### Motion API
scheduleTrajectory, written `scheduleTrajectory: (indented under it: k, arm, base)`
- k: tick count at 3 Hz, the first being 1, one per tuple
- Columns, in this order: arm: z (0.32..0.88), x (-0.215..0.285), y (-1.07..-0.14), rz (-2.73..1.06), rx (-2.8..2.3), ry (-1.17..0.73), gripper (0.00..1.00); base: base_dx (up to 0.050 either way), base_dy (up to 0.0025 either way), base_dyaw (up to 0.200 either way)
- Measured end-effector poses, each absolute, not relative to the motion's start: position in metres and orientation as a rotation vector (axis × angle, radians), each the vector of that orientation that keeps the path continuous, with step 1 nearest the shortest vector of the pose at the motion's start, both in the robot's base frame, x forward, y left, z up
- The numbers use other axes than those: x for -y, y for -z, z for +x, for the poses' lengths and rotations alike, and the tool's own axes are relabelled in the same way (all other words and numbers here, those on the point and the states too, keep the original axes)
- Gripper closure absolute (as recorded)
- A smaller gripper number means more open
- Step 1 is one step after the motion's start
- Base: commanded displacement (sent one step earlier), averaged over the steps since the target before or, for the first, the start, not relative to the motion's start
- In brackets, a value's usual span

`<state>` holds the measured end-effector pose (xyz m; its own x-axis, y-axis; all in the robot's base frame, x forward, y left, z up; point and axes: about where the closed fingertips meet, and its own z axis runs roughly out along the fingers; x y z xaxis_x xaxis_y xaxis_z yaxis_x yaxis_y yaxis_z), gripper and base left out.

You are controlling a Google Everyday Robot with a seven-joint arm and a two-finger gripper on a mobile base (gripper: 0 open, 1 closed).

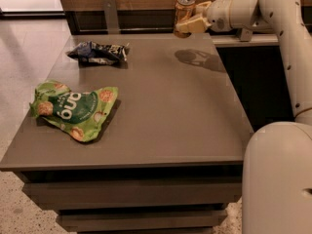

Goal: Pick orange can

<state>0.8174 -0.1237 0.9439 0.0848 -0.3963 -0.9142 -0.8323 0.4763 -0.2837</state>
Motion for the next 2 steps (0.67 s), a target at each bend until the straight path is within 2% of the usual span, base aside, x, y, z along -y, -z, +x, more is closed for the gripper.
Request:
scheduleTrajectory:
  k: [2]
  arm:
    - [0.818, 0.1174, -0.9586, -1.139, -1.481, -0.466, 1.0]
  base:
    - [0.0, 0.0, 0.0]
